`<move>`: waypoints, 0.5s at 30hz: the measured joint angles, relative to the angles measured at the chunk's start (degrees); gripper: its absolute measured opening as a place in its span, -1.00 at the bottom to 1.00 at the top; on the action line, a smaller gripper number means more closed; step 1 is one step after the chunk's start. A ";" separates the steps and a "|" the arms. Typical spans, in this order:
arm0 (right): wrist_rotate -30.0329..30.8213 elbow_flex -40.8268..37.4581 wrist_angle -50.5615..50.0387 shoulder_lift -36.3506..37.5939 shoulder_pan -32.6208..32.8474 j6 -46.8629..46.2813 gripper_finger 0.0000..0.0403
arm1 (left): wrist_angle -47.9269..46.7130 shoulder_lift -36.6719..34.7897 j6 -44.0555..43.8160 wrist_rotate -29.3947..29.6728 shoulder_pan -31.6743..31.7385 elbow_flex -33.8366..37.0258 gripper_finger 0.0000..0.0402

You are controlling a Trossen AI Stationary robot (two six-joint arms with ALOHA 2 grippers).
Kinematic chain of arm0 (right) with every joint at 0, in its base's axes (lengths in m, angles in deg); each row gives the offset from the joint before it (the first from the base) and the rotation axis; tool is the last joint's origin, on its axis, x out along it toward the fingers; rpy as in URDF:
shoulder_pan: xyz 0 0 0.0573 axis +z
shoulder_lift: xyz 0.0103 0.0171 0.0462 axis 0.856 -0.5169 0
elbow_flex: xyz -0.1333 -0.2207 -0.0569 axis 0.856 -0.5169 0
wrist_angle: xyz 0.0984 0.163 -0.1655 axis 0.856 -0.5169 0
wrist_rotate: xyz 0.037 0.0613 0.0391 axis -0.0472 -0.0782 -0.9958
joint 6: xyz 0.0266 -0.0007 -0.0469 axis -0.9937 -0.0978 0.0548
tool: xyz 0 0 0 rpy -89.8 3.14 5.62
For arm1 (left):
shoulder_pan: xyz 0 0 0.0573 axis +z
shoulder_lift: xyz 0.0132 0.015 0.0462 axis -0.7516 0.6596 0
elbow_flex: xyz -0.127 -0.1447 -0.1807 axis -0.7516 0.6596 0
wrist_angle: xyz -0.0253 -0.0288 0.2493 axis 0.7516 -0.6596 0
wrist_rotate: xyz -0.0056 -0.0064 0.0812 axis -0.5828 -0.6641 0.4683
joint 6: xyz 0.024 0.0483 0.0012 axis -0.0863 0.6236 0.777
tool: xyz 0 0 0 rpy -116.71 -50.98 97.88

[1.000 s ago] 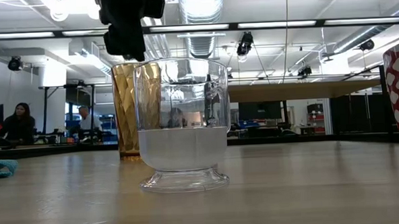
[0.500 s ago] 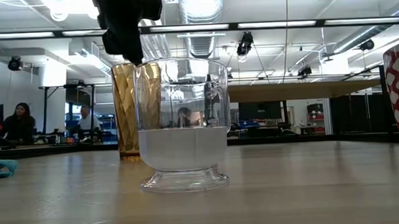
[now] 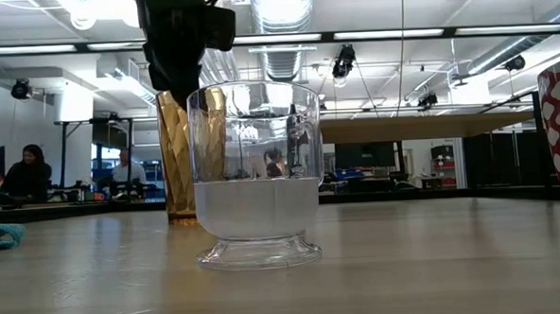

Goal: Stack small to large cups/mugs on shelf
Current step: Put the brown cup on the shelf

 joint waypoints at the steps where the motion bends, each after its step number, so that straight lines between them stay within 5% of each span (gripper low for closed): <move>1: -0.01 0.00 -0.02 0.00 0.00 0.00 -0.69 | 0.06 -0.04 0.31 -0.04 0.00 -0.14 -0.84; 8: -0.01 0.00 -0.03 0.00 0.00 0.02 -0.70 | -3.22 -1.98 0.51 -0.33 0.04 -2.77 -0.98; 15: 2.23 -0.01 -0.09 -0.01 0.00 0.44 -0.71 | -13.18 -2.12 6.02 1.12 0.03 -15.71 -0.99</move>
